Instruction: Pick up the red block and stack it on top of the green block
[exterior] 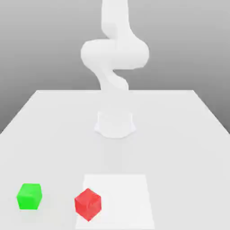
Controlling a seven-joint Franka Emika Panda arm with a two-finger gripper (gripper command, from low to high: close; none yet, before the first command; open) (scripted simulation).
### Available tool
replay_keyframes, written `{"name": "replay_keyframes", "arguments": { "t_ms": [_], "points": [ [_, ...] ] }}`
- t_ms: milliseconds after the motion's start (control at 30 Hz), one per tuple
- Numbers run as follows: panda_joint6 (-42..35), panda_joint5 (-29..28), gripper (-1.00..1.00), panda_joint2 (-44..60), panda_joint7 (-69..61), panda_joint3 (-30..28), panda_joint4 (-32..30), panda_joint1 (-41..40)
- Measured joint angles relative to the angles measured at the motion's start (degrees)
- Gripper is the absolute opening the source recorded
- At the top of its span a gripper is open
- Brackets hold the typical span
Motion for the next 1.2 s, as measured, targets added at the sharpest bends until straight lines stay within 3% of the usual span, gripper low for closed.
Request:
{"name": "replay_keyframes", "arguments": {
  "t_ms": [733, 933, 967, 1200],
  "points": [
    [20.2, -0.7, 0.0, 46.0, 25.4, 0.5, -12.8, -8.5],
    [29.4, -0.6, 0.0, 58.5, 27.1, 0.0, -12.3, -8.3],
    [30.6, -0.7, -1.0, 59.9, 27.2, 0.0, -12.1, -8.3],
    [30.7, -0.8, -1.0, 59.9, 27.3, 0.1, -12.1, -8.4]
  ]
}}
